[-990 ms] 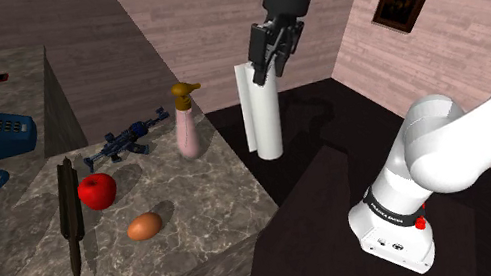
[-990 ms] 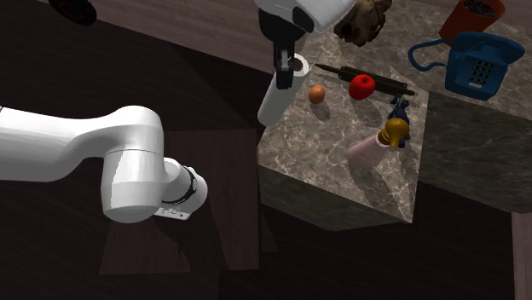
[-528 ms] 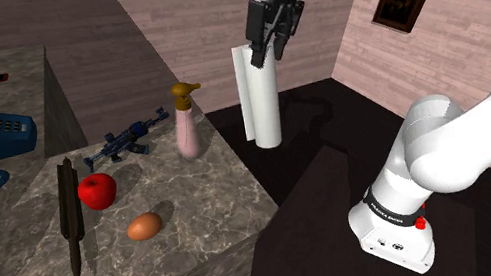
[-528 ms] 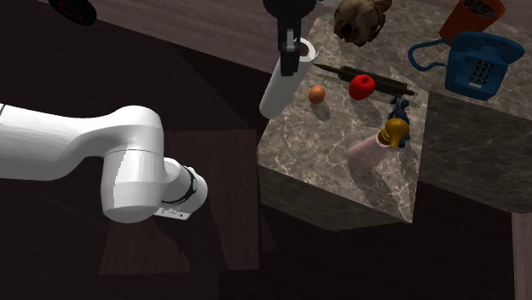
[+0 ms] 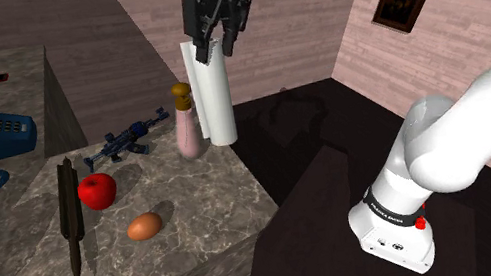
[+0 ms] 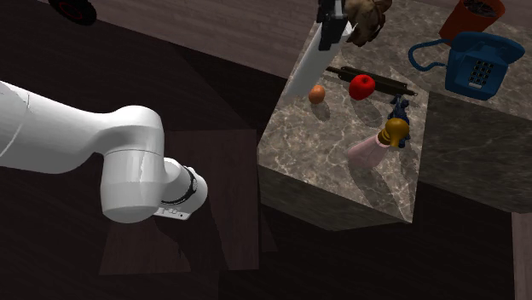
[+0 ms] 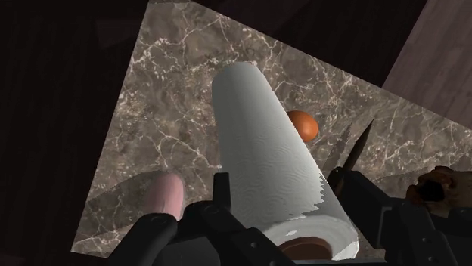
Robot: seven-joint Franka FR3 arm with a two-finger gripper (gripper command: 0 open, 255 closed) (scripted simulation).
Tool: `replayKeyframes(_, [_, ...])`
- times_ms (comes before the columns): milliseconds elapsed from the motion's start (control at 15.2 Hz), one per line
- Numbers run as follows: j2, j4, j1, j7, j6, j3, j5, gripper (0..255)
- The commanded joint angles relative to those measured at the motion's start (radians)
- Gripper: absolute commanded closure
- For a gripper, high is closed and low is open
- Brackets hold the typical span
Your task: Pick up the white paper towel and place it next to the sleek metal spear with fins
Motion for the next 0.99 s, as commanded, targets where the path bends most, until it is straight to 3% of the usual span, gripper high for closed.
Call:
replayKeyframes(0, [0.087,0.071,-0.003,0.024,0.018,0.023,-0.013,255])
replayKeyframes(462, [0.382,0.372,0.008,0.122,0.014,0.09,-0.095,255])
replayKeyframes(858, [0.679,0.737,0.069,0.21,-0.066,0.124,-0.208,255])
replayKeyframes(924, [0.673,0.716,0.068,0.208,-0.05,0.122,-0.205,255])
